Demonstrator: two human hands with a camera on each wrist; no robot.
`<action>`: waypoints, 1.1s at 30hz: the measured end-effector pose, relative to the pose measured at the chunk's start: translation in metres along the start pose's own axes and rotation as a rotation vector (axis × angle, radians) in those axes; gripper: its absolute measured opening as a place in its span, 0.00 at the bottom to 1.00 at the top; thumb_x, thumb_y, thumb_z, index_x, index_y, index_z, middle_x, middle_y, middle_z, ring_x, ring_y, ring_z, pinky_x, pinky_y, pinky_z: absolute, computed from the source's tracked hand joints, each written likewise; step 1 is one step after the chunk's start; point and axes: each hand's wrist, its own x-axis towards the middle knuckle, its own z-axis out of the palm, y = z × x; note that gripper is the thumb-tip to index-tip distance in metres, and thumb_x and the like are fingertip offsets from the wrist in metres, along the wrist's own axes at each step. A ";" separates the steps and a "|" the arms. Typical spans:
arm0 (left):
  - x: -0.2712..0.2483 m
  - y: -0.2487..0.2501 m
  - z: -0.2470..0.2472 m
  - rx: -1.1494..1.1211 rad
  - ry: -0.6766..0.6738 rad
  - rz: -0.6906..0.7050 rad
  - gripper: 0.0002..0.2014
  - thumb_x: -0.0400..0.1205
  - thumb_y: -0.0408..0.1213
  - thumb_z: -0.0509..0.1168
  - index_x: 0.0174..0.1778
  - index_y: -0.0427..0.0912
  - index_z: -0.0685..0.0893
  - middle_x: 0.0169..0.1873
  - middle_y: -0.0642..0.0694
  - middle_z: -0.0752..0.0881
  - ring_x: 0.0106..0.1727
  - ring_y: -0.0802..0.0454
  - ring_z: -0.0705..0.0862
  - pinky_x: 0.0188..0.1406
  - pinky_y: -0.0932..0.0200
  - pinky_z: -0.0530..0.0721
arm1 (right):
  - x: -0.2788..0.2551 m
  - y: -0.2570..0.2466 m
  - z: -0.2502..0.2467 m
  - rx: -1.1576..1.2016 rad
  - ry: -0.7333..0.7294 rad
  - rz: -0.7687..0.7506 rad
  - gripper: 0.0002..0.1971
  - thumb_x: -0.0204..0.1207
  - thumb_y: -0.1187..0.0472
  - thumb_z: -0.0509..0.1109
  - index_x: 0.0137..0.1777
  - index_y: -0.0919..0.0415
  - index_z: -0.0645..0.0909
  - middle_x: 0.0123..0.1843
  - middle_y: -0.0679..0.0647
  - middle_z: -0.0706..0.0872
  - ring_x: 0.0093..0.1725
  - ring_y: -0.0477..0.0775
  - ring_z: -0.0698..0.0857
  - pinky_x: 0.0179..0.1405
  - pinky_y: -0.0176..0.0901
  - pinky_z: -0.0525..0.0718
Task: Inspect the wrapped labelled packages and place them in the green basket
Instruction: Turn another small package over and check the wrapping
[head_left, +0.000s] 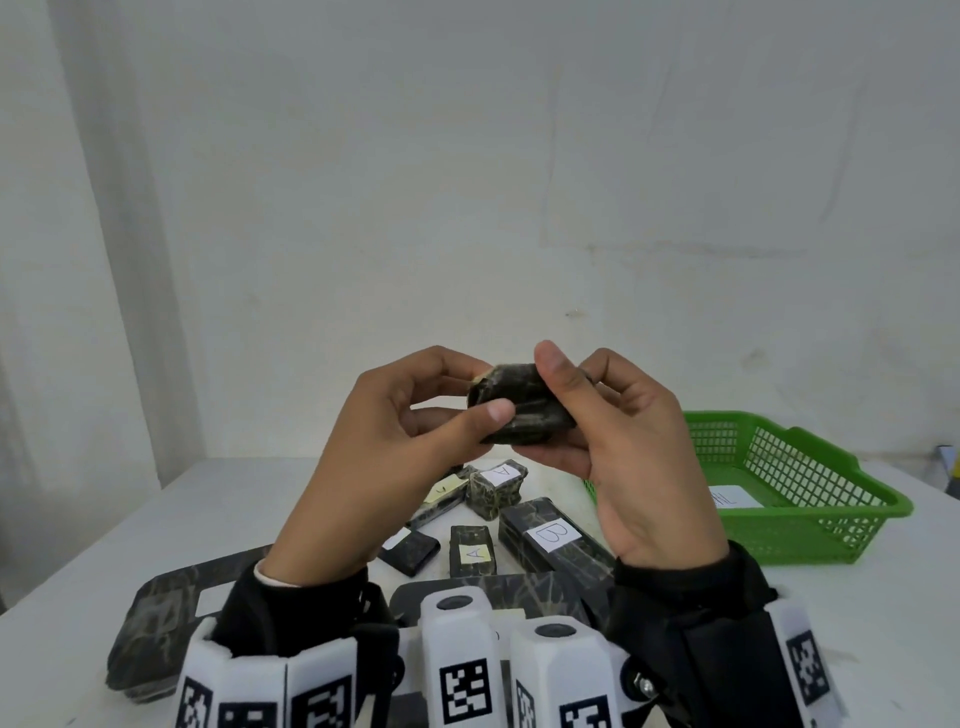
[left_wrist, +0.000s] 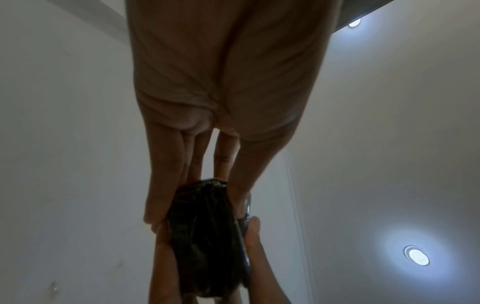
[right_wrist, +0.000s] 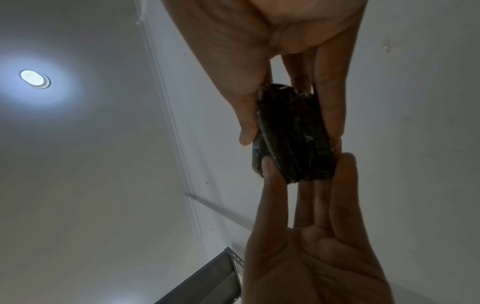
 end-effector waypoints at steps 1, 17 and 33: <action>0.001 -0.001 0.001 -0.005 0.019 0.004 0.13 0.70 0.42 0.77 0.46 0.41 0.89 0.49 0.43 0.92 0.46 0.37 0.93 0.55 0.37 0.89 | 0.000 0.000 0.000 0.000 -0.012 0.014 0.15 0.65 0.52 0.77 0.32 0.61 0.76 0.39 0.65 0.90 0.37 0.58 0.91 0.32 0.42 0.89; 0.002 -0.001 0.002 -0.053 0.085 0.006 0.14 0.75 0.45 0.72 0.45 0.35 0.88 0.41 0.39 0.92 0.46 0.44 0.92 0.44 0.54 0.91 | 0.003 0.004 -0.002 -0.014 -0.096 0.054 0.19 0.58 0.53 0.80 0.46 0.64 0.84 0.51 0.64 0.91 0.48 0.57 0.93 0.42 0.45 0.90; 0.004 -0.007 -0.005 -0.110 0.071 0.101 0.12 0.72 0.30 0.71 0.50 0.44 0.90 0.52 0.45 0.92 0.57 0.46 0.90 0.55 0.58 0.88 | 0.006 -0.004 -0.006 -0.023 -0.141 0.171 0.31 0.60 0.38 0.71 0.63 0.53 0.82 0.54 0.57 0.91 0.47 0.57 0.93 0.43 0.48 0.91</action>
